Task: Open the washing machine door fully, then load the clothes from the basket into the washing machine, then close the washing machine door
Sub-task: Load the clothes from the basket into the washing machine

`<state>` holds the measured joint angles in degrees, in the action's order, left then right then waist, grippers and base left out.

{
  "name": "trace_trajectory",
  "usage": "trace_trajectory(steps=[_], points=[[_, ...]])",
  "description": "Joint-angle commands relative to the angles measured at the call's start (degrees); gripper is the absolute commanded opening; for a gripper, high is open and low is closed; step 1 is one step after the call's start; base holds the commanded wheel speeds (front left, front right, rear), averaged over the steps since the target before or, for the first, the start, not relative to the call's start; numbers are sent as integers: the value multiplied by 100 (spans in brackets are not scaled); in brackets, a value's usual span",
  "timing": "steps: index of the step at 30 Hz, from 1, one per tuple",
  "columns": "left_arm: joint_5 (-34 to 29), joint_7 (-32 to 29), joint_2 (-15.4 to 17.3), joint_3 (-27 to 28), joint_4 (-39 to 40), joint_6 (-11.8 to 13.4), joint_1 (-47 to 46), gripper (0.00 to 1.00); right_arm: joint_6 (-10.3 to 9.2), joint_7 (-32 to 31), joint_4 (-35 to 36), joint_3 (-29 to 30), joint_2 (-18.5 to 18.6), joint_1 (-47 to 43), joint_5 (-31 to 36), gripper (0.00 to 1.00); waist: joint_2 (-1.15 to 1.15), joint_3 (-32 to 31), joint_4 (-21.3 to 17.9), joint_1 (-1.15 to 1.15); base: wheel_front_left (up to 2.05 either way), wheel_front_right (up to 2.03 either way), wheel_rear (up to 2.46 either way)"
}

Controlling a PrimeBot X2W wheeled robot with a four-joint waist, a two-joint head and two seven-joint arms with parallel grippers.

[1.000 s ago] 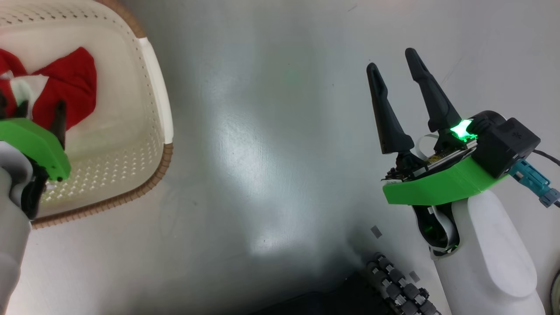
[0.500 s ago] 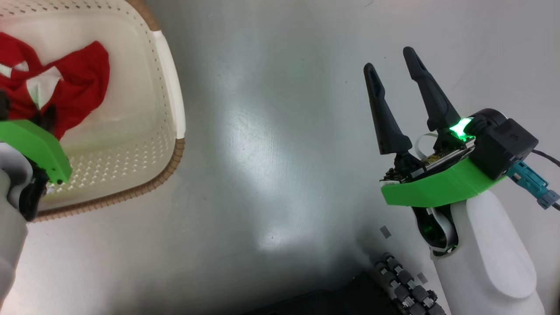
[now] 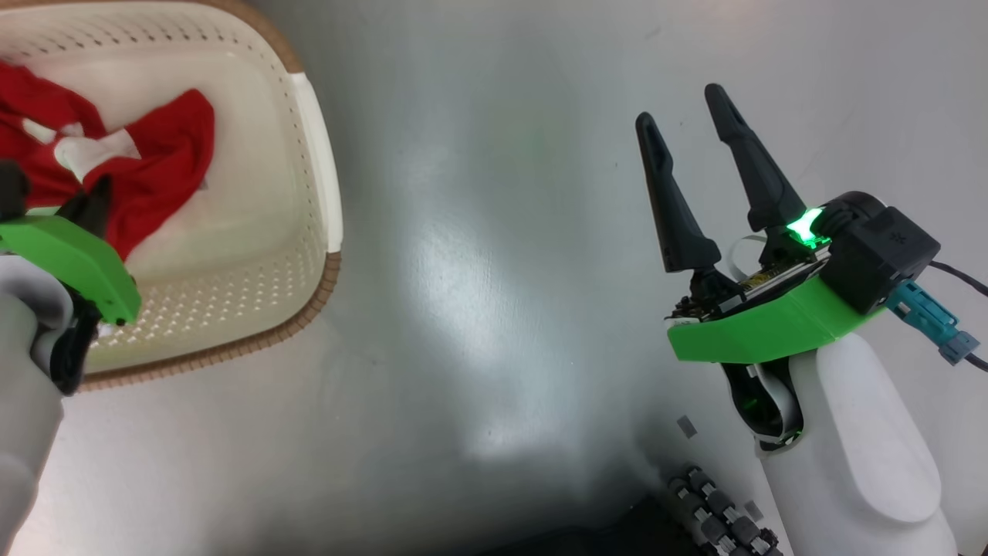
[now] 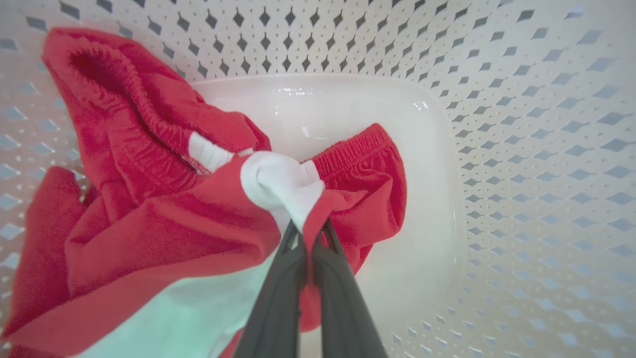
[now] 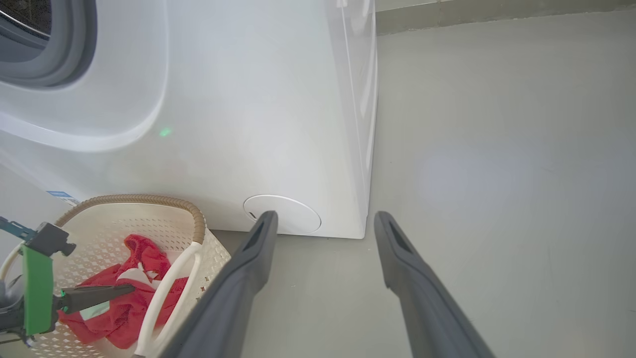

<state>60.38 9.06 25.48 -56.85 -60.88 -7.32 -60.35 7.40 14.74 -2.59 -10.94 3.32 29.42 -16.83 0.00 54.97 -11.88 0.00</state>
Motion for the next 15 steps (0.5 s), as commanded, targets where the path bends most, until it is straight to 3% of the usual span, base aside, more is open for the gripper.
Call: trace_trajectory(steps=[1, 10, 15], points=[[51, 95, 214, 68, 44, -16, 64, 0, 9, 26, 93, -141, -44, -156, -59, 100, 0, -106, 37, 0, 0, 0, 0], [218, 546, 328, -153, 331, -16, 318, 0, 9, 26, -67, -190, -44, -123, -154, 100, 0, -649, 138, 0, 0, 0, 0], [210, 589, 418, 25, 562, -16, 500, 0, 9, 26, -171, -211, -44, -130, -207, 100, 0, -999, 232, 0, 0, 0, 0]])
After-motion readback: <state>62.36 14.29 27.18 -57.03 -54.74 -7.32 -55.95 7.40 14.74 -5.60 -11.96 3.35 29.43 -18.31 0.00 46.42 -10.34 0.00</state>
